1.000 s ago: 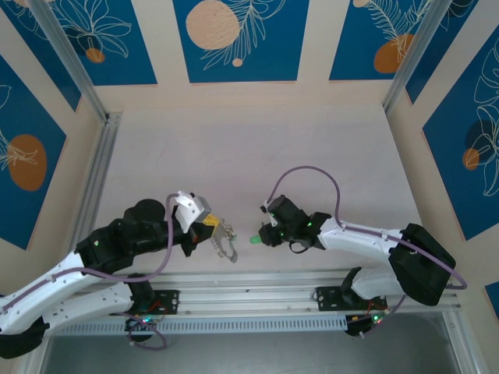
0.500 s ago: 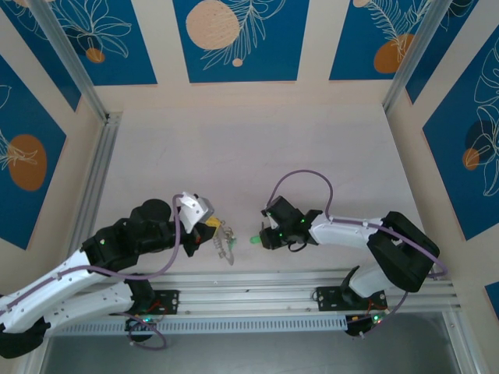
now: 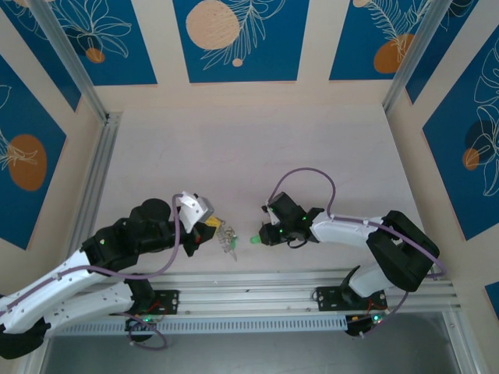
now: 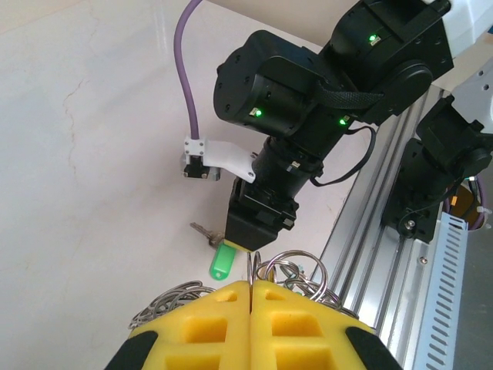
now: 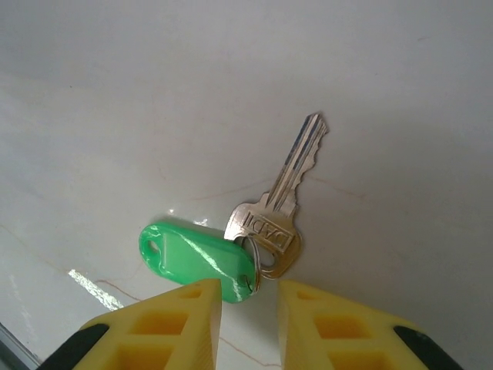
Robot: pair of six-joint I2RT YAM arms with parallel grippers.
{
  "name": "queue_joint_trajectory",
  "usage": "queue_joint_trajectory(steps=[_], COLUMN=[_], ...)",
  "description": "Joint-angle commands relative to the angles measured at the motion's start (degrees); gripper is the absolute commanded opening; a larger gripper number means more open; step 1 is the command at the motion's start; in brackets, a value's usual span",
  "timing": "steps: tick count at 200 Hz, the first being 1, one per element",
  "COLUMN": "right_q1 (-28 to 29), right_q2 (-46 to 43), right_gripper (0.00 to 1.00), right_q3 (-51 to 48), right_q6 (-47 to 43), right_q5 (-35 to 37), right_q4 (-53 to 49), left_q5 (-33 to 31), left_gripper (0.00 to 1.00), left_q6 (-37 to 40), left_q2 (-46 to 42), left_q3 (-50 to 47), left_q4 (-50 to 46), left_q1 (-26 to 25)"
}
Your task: Put the keys on the keyring
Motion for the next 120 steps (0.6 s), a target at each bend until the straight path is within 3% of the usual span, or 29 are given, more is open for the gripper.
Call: queue_joint_trajectory(steps=[1, 120], right_q1=[-0.26, -1.4], right_q2=[0.14, 0.5], right_gripper=[0.24, 0.19], right_q3=[1.06, 0.27], right_q6=[0.21, -0.16], right_q5=[-2.14, -3.69], right_q4=[0.64, 2.0], left_q5=[1.07, 1.09], left_gripper=[0.0, 0.0], left_q6=[-0.55, -0.33], left_q2=[-0.5, -0.59], left_q3=[0.16, 0.51], left_q4=[2.97, 2.45], left_q1=[0.57, 0.87])
